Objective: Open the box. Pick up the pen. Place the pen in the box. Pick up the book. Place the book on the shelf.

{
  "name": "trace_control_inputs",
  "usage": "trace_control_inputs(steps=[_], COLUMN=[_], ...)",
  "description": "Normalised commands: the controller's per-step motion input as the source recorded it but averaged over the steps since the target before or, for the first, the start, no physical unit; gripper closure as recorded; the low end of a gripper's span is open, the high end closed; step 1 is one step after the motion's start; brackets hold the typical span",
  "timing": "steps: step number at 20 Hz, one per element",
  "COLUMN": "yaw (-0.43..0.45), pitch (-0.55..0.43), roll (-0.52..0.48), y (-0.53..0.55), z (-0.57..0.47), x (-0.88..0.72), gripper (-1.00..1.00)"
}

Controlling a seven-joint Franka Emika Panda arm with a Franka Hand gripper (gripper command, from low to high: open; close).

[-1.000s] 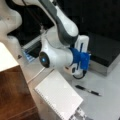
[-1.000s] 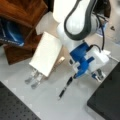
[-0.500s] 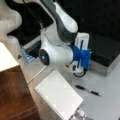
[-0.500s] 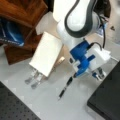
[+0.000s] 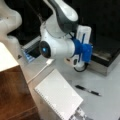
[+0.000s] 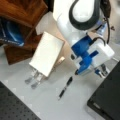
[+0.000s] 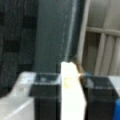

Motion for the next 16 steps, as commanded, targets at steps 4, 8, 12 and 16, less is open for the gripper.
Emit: trace_control_inputs(steps=[4, 8, 12, 16], yaw=[0.071, 0.036, 0.04, 0.052], pitch=[0.119, 0.103, 0.06, 0.029], roll=[-0.343, -0.269, -0.251, -0.214], y=[0.32, 0.28, 0.14, 0.05], z=[0.53, 0.53, 0.38, 0.27], x=[0.15, 0.15, 0.12, 0.09], gripper=[1.0, 1.0, 1.0, 1.0])
